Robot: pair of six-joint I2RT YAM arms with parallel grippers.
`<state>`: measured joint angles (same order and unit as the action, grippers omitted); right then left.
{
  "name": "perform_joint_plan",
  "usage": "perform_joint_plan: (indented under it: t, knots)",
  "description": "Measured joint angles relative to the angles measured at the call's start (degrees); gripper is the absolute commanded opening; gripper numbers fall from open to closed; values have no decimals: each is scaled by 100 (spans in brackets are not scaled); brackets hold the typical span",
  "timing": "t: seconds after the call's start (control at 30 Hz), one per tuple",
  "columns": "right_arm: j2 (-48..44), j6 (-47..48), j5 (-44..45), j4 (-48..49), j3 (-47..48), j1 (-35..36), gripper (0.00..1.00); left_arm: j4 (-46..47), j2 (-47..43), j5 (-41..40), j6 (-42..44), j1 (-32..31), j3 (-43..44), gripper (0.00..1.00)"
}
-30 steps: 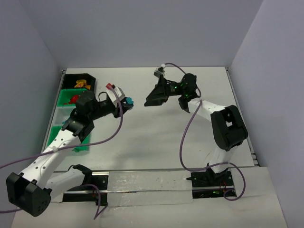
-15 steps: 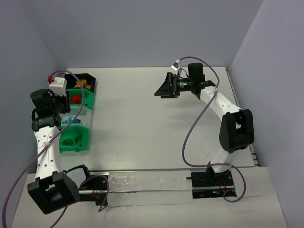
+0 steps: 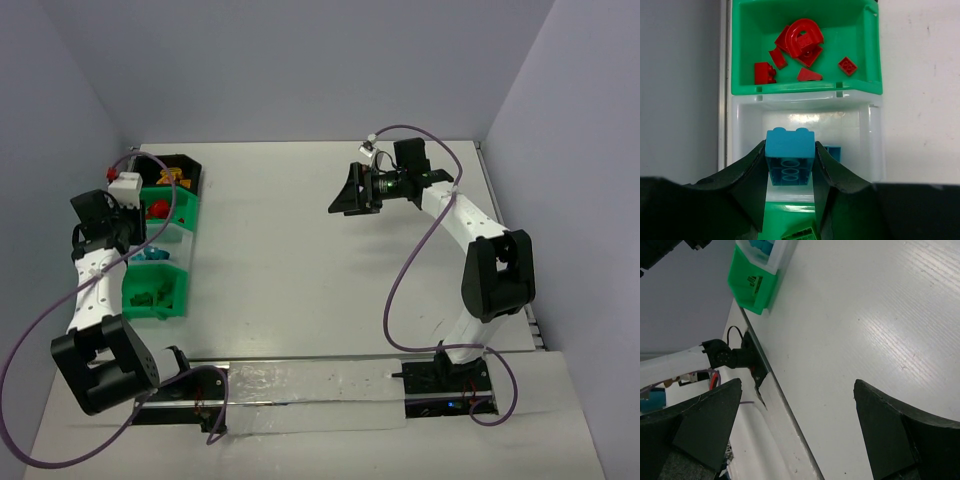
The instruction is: Sort the legos into containers by color
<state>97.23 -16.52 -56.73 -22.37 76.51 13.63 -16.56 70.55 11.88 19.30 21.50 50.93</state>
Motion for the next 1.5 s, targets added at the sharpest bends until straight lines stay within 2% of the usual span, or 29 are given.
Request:
perform_joint_plan:
  t: [0.47,0.97,1.0,1.13,1.27,1.37,1.43,1.5]
  knots:
    - [0,229,-7,-151,0,-2,100,720,494,-590,352,38,-441,0]
    - [9,274,-9,-264,0,-2,100,708,1033,0,195,74,-416,0]
    - [12,274,-11,-268,0,-2,100,722,1033,-17,185,80,-416,3]
    - [37,274,-20,-276,0,-2,100,785,1039,-157,179,88,-414,38]
    - [52,275,-26,-298,0,-2,100,820,1048,-280,183,137,-407,69]
    - [52,300,-18,-303,0,-2,100,816,1047,-284,197,189,-383,87]
    - [52,327,9,-306,0,-2,100,764,1017,-216,214,220,-329,94]
    - [52,366,55,-310,0,-2,100,677,890,-95,247,235,-270,96]
